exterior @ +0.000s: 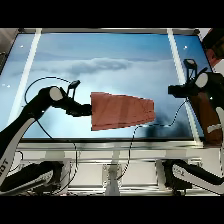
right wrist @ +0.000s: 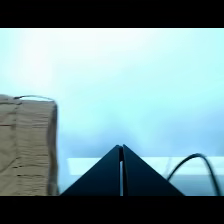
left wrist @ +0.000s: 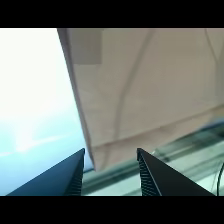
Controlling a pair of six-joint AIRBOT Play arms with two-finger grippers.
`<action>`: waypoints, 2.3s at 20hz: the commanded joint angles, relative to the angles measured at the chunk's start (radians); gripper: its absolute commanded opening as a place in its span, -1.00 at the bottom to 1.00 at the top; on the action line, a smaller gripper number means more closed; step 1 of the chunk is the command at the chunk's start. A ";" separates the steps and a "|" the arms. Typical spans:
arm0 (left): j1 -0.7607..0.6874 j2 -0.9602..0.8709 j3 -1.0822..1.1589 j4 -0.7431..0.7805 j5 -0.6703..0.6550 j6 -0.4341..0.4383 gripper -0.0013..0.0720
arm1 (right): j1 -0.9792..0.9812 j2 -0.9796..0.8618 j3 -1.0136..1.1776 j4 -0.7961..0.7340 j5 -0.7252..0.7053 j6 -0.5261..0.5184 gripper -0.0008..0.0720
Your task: Fold the clothes and pants, and hang the long-sleeved shirts on hangers.
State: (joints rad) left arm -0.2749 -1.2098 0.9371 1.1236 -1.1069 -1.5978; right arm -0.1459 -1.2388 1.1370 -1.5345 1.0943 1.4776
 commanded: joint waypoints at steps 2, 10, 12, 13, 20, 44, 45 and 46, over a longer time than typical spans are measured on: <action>0.098 0.105 0.000 0.014 0.026 0.009 0.02 | -0.215 -0.032 -0.021 0.396 0.139 -0.387 -0.92; 0.087 0.121 0.000 0.013 0.026 0.008 0.02 | -0.215 -0.187 -0.243 0.723 0.128 -0.433 0.46; 0.088 0.121 0.000 0.013 0.026 0.008 0.02 | -0.182 -0.245 -0.242 0.734 0.106 -0.411 0.53; 0.087 0.121 0.000 0.012 0.026 0.008 0.02 | -0.170 -0.272 -0.242 0.742 0.098 -0.408 0.53; 0.088 0.120 0.000 0.013 0.026 0.008 0.02 | -0.103 -0.431 -0.242 0.855 0.099 -0.388 0.62; 0.090 0.579 0.077 0.322 0.337 0.227 -0.01 | -0.476 -0.095 0.408 0.351 0.174 0.152 -0.91; 0.090 0.587 0.077 0.326 0.337 0.227 -0.02 | -0.523 -0.089 0.408 0.309 0.225 0.167 -0.91; 0.090 0.589 0.077 0.328 0.337 0.227 -0.01 | -0.575 -0.087 0.408 0.266 0.282 0.195 -0.91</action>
State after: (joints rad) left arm -0.1852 -0.6590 1.0126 1.4014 -0.7841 -1.3731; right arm -0.5907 -1.3563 1.5345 -1.0775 1.2793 1.5425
